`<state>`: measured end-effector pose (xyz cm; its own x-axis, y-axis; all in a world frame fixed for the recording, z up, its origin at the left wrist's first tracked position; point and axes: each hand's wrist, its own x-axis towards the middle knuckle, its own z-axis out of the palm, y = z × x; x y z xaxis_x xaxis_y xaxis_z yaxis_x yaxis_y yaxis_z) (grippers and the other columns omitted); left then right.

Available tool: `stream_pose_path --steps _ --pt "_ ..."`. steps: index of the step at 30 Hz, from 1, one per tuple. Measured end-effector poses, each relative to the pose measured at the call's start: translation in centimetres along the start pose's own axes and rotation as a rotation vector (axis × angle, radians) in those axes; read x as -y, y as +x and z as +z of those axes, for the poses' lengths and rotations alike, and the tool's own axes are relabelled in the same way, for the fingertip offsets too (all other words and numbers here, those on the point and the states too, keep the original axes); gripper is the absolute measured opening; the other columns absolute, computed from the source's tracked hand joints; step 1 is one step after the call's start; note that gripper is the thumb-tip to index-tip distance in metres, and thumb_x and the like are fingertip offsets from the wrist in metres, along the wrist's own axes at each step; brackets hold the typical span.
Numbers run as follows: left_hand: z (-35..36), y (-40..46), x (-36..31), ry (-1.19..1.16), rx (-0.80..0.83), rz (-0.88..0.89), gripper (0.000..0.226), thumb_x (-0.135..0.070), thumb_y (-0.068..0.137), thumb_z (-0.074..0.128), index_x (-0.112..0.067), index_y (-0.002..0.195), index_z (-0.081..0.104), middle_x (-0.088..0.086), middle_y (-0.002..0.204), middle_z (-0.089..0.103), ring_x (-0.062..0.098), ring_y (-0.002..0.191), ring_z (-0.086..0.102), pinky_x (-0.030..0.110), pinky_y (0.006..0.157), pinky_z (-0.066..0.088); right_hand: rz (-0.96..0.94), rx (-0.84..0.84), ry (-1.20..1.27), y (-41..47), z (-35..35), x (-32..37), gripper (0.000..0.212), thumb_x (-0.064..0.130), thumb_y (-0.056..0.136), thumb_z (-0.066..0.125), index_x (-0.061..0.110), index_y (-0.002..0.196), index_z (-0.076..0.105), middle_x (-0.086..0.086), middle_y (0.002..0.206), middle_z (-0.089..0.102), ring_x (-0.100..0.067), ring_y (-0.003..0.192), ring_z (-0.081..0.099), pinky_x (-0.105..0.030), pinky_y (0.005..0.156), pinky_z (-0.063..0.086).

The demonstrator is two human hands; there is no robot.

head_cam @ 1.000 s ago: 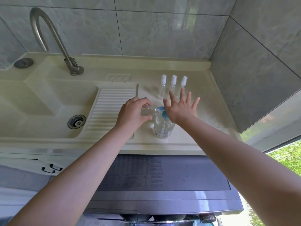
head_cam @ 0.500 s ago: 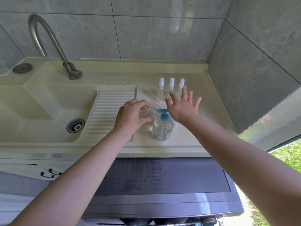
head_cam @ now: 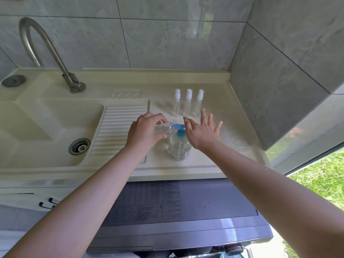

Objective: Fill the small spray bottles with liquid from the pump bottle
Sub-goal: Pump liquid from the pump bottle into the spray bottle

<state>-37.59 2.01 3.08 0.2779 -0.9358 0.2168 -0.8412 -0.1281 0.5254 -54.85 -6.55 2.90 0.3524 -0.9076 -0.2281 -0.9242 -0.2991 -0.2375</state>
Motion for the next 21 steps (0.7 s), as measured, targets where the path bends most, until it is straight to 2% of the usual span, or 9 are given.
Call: stream_pose_path --steps 9,15,18,21 --pt "0.2 0.1 0.4 -0.037 0.026 -0.007 0.042 -0.025 0.066 0.089 -0.031 0.103 0.069 -0.011 0.095 0.059 0.017 0.096 0.061 0.041 0.085 0.052 -0.027 0.019 0.002 -0.1 -0.2 0.4 0.053 0.041 0.104 0.006 0.051 0.149 0.033 -0.008 0.166 -0.016 -0.035 0.151 -0.019 -0.066 0.114 -0.015" --pt "0.1 0.0 0.4 -0.037 0.025 0.009 0.042 -0.026 0.067 0.088 -0.031 0.104 0.069 -0.010 0.096 0.060 0.016 0.097 0.062 0.042 0.086 0.052 0.016 0.036 0.039 1.1 -1.4 1.3 0.051 0.050 0.103 0.010 0.048 0.148 0.036 -0.008 0.166 -0.012 -0.035 0.151 -0.019 -0.064 0.114 -0.017" --pt "0.1 -0.1 0.4 -0.025 0.018 0.011 0.042 -0.027 0.068 0.087 -0.031 0.105 0.068 -0.010 0.097 0.061 0.015 0.098 0.061 0.041 0.086 0.052 0.025 0.040 -0.032 1.8 -0.9 1.8 0.053 0.053 0.102 0.008 0.047 0.151 0.030 -0.008 0.166 -0.014 -0.037 0.150 -0.020 -0.065 0.114 -0.017" --pt "0.0 -0.1 0.4 -0.002 0.027 0.008 0.042 -0.028 0.068 0.087 -0.032 0.106 0.068 -0.011 0.098 0.061 0.013 0.099 0.060 0.040 0.086 0.051 0.028 0.032 -0.065 2.0 0.2 2.1 0.054 0.042 0.103 0.006 0.043 0.155 0.021 -0.009 0.166 -0.015 -0.037 0.150 -0.020 -0.064 0.115 -0.015"
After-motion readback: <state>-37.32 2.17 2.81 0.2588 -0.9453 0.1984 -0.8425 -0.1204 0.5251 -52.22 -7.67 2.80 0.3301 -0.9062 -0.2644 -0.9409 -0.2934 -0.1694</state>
